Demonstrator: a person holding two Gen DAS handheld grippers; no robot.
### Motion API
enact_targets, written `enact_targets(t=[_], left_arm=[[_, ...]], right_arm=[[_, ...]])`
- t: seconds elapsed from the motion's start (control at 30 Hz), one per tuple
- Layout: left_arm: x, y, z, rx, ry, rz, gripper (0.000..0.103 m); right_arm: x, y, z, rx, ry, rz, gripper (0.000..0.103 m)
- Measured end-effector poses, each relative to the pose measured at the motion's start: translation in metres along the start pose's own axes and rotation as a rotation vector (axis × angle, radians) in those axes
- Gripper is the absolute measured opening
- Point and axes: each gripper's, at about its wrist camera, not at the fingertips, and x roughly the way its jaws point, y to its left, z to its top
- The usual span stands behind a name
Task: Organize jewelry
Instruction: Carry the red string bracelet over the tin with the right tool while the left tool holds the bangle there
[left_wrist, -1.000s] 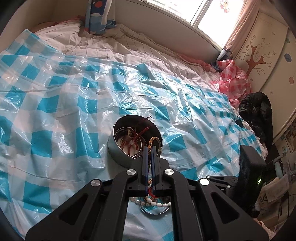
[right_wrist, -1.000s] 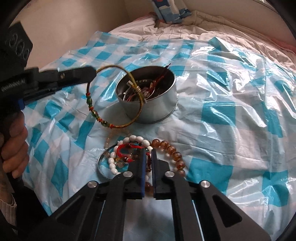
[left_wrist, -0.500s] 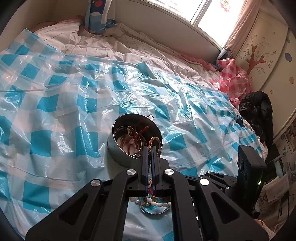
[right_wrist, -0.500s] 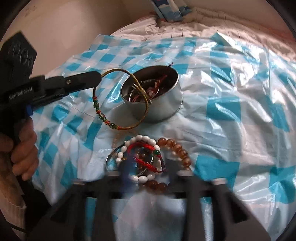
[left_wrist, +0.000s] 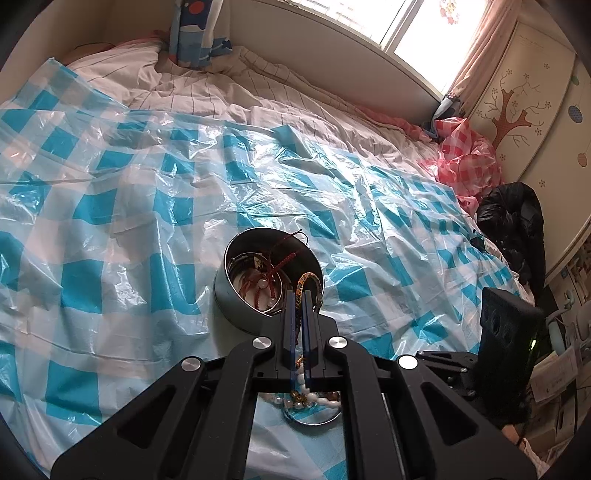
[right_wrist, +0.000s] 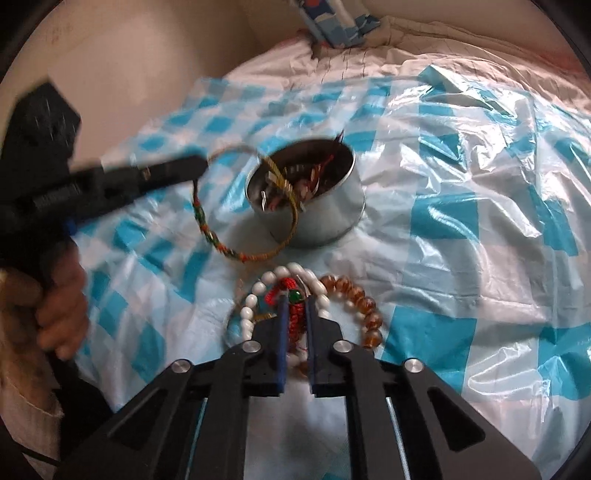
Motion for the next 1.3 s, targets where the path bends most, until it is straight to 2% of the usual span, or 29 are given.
enact_targets(t=[0.2, 0.33, 0.73, 1.03, 1.3], left_arm=[[0.0, 0.0, 0.0, 0.001, -0.001, -0.001, 0.003], [-0.001, -0.001, 0.0, -0.001, -0.006, -0.002, 0.003], [-0.004, -0.009, 0.004, 0.032, -0.046, 0.03, 0.003], [-0.004, -0.018, 0.007, 0.06, -0.074, 0.068, 0.003], [-0.005, -0.022, 0.01, 0.061, -0.091, 0.068, 0.003]], right_arm=[[-0.01, -0.008, 0.006, 0.068, -0.049, 0.075, 0.009], [-0.013, -0.008, 0.009, 0.064, -0.067, 0.063, 0.009], [-0.037, 0.002, 0.018, 0.019, -0.221, 0.027, 0.009], [-0.039, 0.002, 0.021, 0.013, -0.242, 0.013, 0.009], [-0.038, 0.002, 0.023, 0.012, -0.256, 0.01, 0.009]])
